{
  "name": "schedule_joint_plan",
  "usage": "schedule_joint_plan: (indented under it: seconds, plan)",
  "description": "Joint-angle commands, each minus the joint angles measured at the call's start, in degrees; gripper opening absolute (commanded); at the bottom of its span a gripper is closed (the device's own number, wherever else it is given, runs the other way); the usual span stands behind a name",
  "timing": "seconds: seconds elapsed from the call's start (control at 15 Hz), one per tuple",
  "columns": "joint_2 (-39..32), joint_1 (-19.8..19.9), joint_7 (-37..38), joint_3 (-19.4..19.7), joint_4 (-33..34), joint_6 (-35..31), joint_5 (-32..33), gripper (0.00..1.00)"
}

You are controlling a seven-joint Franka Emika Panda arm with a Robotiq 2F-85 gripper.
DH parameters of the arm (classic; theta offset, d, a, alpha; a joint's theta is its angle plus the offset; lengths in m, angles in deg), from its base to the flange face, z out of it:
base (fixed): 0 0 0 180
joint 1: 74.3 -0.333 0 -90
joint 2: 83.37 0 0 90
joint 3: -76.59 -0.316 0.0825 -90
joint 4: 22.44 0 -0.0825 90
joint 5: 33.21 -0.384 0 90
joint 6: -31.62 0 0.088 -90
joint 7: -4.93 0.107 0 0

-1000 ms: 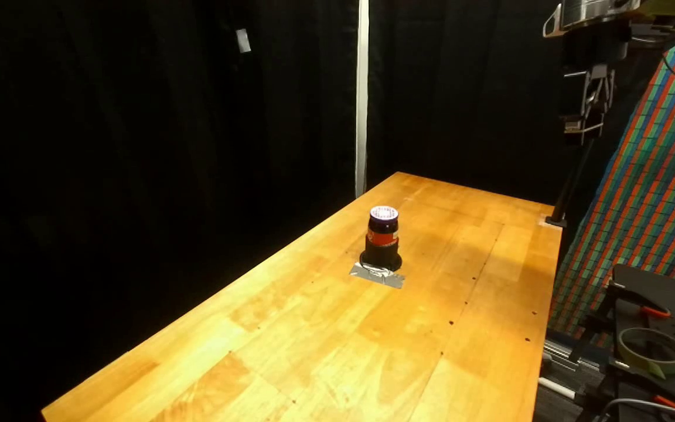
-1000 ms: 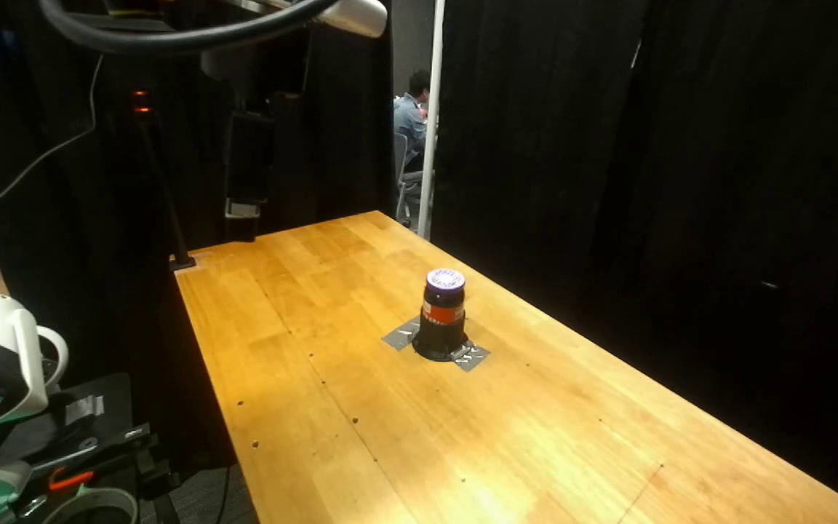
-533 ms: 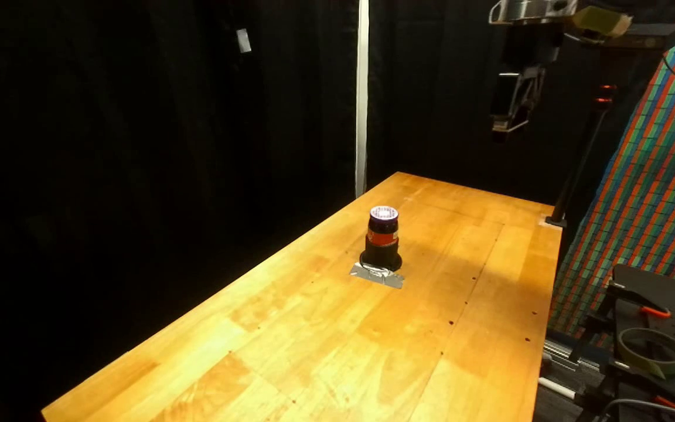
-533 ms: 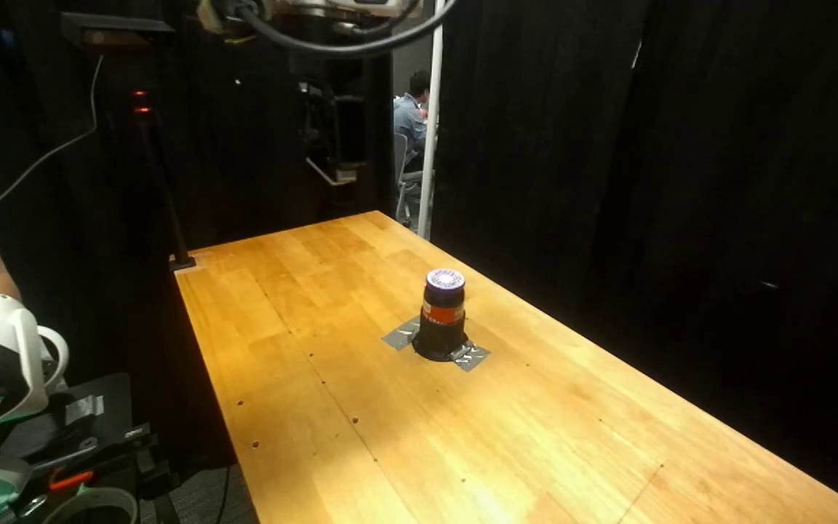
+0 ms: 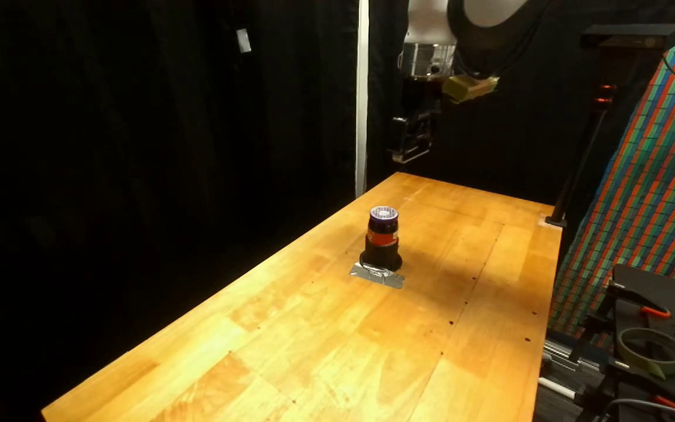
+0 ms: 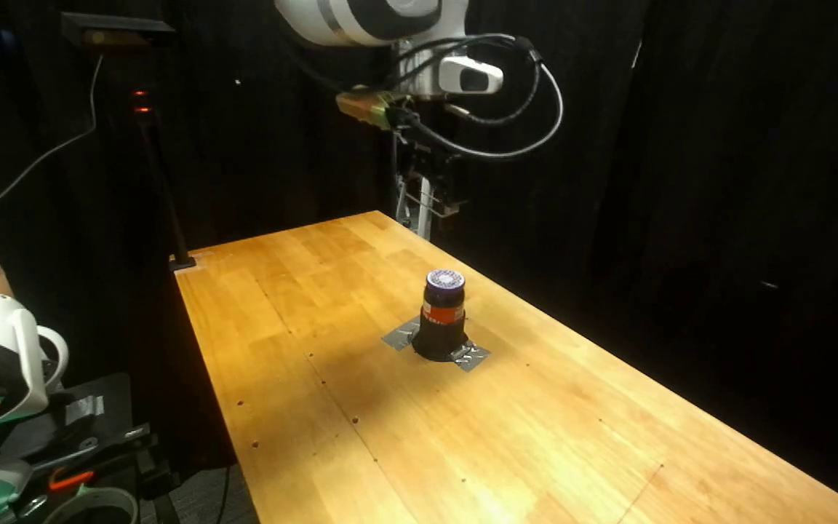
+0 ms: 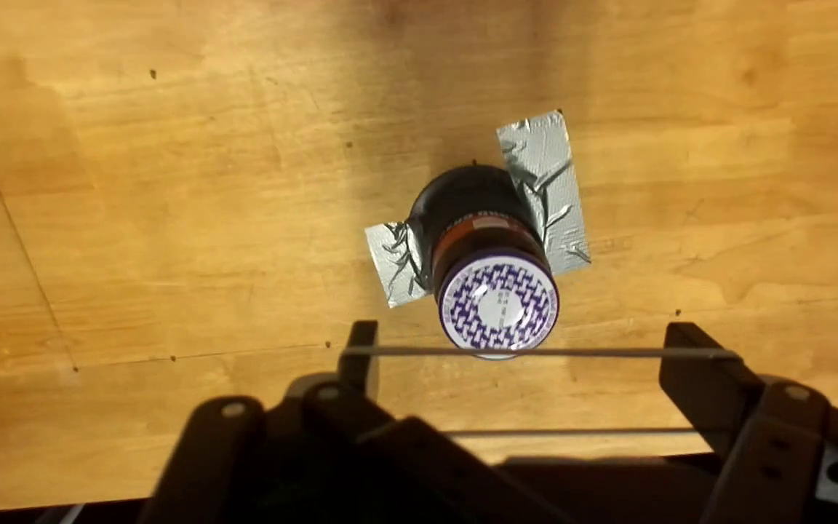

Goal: Put a rubber band around the base of the cup

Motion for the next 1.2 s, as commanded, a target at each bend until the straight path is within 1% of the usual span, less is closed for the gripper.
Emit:
schedule_joint_plan:
  seconds: [0.0, 0.27, 0.47, 0.67, 1.13]
  plan:
    - [-12.34, -1.84, 1.55, 2.39, 13.05, -0.21, -0.25, 1.00]
    - [-20.13, -2.47, 1.36, 3.87, 20.37, 0.43, -1.68, 1.00]
    - [-24.02, -2.42, 1.06, 3.88, 23.68, 1.72, -3.54, 1.00]
    - [-26.60, -2.37, 1.14, 4.00, 25.69, 3.39, -4.77, 1.00]
    - [-29.19, -2.12, 1.16, 4.10, 27.56, 7.28, -7.28, 1.00]
